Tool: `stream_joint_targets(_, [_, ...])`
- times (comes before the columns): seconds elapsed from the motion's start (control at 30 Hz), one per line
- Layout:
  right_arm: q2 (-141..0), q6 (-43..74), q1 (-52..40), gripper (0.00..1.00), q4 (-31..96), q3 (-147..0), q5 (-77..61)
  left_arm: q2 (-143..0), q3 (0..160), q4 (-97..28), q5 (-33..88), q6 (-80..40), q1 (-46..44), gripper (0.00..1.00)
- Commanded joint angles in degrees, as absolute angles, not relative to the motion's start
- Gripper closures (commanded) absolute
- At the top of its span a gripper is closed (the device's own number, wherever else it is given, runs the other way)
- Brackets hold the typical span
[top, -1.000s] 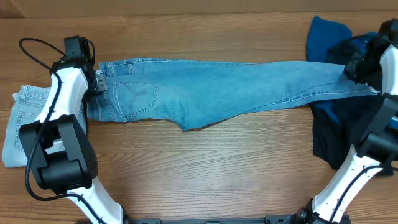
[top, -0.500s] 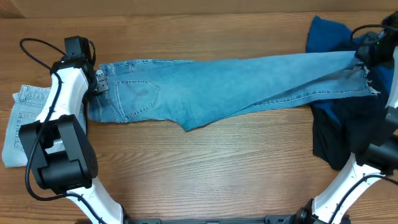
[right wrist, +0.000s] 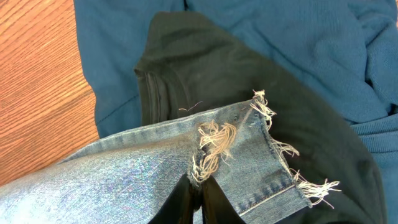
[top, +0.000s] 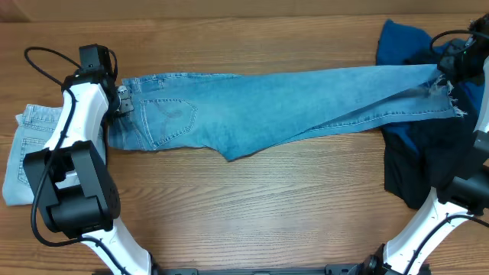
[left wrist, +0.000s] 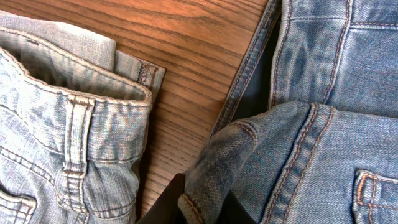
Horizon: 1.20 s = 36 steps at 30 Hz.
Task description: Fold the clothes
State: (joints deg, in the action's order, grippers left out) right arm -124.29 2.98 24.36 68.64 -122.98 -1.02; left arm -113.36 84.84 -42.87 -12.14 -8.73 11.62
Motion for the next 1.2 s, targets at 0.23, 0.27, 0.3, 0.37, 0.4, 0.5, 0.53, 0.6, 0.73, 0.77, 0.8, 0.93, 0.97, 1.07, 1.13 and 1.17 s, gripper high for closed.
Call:
stream_joint_targets(0.23, [-123.5,6.1,30.2,0.93,73.9,-122.5,7.9,-112.2,85.2,-43.0,-13.5,-7.7,12.0,0.84])
stream_joint_targets(0.27, [-123.5,6.1,31.1,0.93,74.8,-121.7,7.9,-112.2,85.2,-43.0,-13.4,-7.7,12.0,0.84])
stream_joint_targets(0.3, [-123.5,6.1,32.1,0.93,75.9,-120.6,7.9,-112.2,85.2,-43.0,-13.4,-7.7,12.0,0.84])
stream_joint_targets(0.37, [-123.5,7.2,33.7,0.93,77.1,-118.3,7.4,-112.2,85.2,-43.0,-13.4,-7.7,12.0,0.84])
stream_joint_targets(0.4, [-123.5,7.7,34.5,0.93,77.7,-116.5,6.2,-112.2,85.2,-43.0,-13.4,-7.7,12.0,0.84])
stream_joint_targets(0.5, [-123.5,7.7,35.0,0.92,77.5,-112.2,3.7,-112.2,85.2,-43.0,-12.9,-7.7,12.0,0.84])
stream_joint_targets(0.53, [-123.5,7.7,35.0,0.92,77.1,-111.2,3.7,-112.2,85.2,-43.0,-12.3,-7.7,12.0,0.84])
stream_joint_targets(0.6, [-123.5,7.7,35.0,0.92,76.6,-110.8,3.5,-112.2,85.2,-43.1,-12.3,-7.7,12.0,0.84])
stream_joint_targets(0.73, [-123.5,6.7,35.0,0.92,75.3,-110.9,-0.5,-112.2,85.2,-43.1,-12.3,-7.7,12.0,0.84])
stream_joint_targets(0.77, [-123.5,5.4,35.0,0.89,75.1,-111.4,-2.5,-112.2,85.2,-43.1,-12.3,-7.7,12.0,0.84])
stream_joint_targets(0.8, [-123.5,5.4,35.0,0.86,75.2,-112.6,-2.9,-112.2,85.2,-43.1,-12.3,-7.7,12.0,0.84])
stream_joint_targets(0.93, [-123.3,3.9,34.7,0.78,75.7,-121.0,-6.0,-112.2,85.2,-43.1,-12.3,-7.7,12.0,0.84])
stream_joint_targets(0.97, [-123.3,1.5,34.1,0.75,75.3,-122.2,-8.2,-112.2,85.2,-43.1,-12.3,-7.7,12.0,0.84])
stream_joint_targets(1.07, [-123.4,-0.5,32.0,0.74,74.3,-122.2,-9.1,-112.2,85.2,-42.2,-9.9,-7.6,12.0,0.83])
stream_joint_targets(1.13, [-123.4,-0.8,30.6,0.73,73.5,-122.2,-9.1,-112.2,85.2,-39.2,-2.1,-4.3,12.0,0.80])
stream_joint_targets(1.17, [-123.4,-2.1,30.0,0.74,73.3,-122.2,-9.1,-112.2,85.2,-38.1,0.7,-2.7,12.0,0.79])
